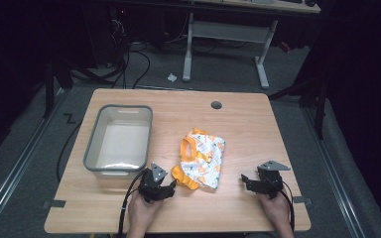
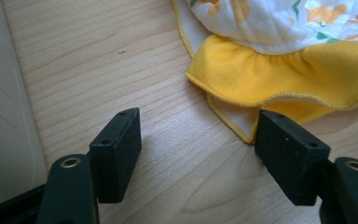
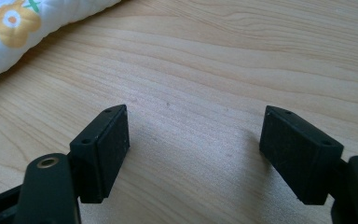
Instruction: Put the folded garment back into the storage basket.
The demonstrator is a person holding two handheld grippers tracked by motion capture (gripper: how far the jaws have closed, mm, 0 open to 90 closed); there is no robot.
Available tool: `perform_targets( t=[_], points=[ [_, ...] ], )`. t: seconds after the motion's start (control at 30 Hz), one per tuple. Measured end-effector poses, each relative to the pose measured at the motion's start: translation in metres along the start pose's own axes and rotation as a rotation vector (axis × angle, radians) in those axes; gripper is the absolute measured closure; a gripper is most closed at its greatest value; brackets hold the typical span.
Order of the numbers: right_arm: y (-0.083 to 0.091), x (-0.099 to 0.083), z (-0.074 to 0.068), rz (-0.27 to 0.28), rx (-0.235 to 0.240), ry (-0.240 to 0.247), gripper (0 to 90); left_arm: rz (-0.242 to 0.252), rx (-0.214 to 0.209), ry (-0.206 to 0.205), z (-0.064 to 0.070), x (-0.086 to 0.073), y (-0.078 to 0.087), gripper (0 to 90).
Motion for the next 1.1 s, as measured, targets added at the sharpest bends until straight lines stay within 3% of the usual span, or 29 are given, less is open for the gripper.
perform_targets(
  t=[0.73, 1.1],
  points=[
    [-0.0001, 0.0001, 0.0001, 0.000, 0.000, 0.000, 24.3, -0.001, -0.003, -0.001, 0.0006, -0.0003, 0.0004, 30.9],
    [-0.0001, 0.0003, 0.0000, 0.000, -0.001, -0.003, 24.4, -0.005, -0.012, -0.017, 0.0030, -0.0001, -0.0001, 26.2]
  ],
)
Point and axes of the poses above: each handheld gripper's, and its own axes: y roughly backward along the jaws, x roughly out of its top, z roughly to its right, the point moved 7 cm from there along -y, roughly forward along the jaws, and after that the axes turned 13 degrees about x, right-handed, at the moved point
